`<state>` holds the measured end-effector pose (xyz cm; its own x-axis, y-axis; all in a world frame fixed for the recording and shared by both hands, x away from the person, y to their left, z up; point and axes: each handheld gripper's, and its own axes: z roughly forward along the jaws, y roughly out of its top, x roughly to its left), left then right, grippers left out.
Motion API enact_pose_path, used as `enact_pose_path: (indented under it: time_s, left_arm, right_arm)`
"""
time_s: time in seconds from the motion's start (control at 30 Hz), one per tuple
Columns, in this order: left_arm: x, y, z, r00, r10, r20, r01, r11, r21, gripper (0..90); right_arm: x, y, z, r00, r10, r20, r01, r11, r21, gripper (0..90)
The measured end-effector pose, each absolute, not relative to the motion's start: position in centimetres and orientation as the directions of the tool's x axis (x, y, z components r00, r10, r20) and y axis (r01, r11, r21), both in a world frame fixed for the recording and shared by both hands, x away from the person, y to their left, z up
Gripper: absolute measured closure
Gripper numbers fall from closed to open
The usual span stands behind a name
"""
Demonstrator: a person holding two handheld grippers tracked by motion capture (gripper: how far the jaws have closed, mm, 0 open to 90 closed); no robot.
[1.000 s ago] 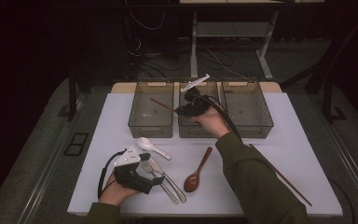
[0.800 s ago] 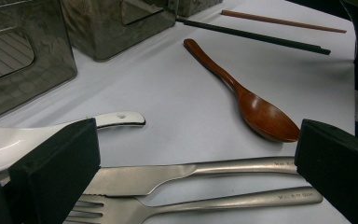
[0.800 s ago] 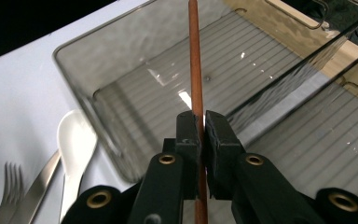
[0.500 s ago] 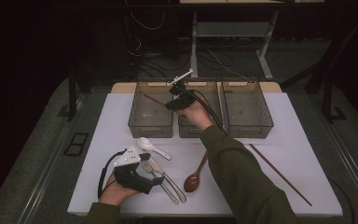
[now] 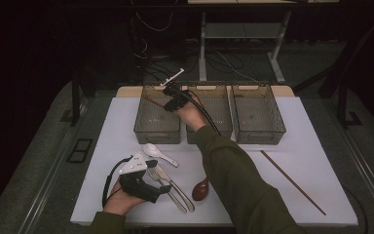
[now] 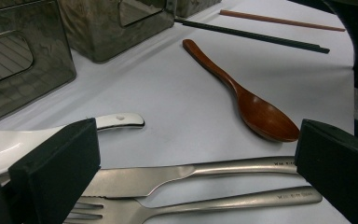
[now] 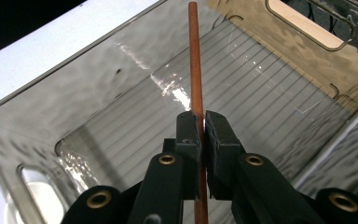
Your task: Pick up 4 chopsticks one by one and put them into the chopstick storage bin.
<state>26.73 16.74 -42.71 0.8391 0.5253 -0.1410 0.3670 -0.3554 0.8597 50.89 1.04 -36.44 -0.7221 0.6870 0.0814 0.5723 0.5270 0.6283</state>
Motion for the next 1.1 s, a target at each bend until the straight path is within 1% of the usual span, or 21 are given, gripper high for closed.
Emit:
enact_pose_path:
  time_s: [0.23, 0.37, 0.5, 0.63, 0.7, 0.77, 0.97, 1.1]
  left_arm:
    - [26.7, 16.7, -42.7, 0.843, 0.519, -0.140, 0.364, -0.359, 0.859, 0.0]
    - [26.7, 16.7, -42.7, 0.843, 0.519, -0.143, 0.364, -0.354, 0.862, 0.0]
    - [26.8, 16.7, -42.7, 0.843, 0.518, -0.142, 0.364, -0.356, 0.861, 0.0]
    - [26.7, 16.7, -42.7, 0.844, 0.517, -0.141, 0.363, -0.360, 0.860, 0.0]
    - [26.7, 16.7, -42.7, 0.845, 0.517, -0.141, 0.363, -0.360, 0.859, 0.0]
    - [26.7, 16.7, -42.7, 0.845, 0.517, -0.139, 0.363, -0.361, 0.859, 0.0]
    - [26.7, 16.7, -42.7, 0.845, 0.516, -0.139, 0.363, -0.362, 0.859, 0.0]
    - [26.7, 16.7, -42.7, 0.846, 0.515, -0.142, 0.363, -0.359, 0.860, 0.0]
  right_arm:
    - [51.6, 2.1, -37.2, -0.700, 0.710, 0.075, 0.596, 0.523, 0.609, 84.3]
    - [51.7, 2.4, -37.5, -0.702, 0.708, 0.072, 0.593, 0.525, 0.610, 83.4]
    - [51.6, 2.3, -37.5, -0.702, 0.708, 0.078, 0.591, 0.518, 0.619, 73.1]
    - [51.4, 1.9, -37.1, -0.717, 0.691, 0.089, 0.581, 0.522, 0.625, 67.5]
    - [51.2, 1.7, -36.8, -0.723, 0.685, 0.092, 0.572, 0.518, 0.637, 62.1]
    - [51.0, 1.4, -36.5, -0.727, 0.681, 0.086, 0.562, 0.519, 0.644, 58.7]
    - [50.5, 0.3, -35.7, -0.730, 0.672, 0.124, 0.564, 0.489, 0.665, 50.0]
    - [50.0, -0.8, -35.2, -0.745, 0.655, 0.126, 0.544, 0.486, 0.684, 46.8]
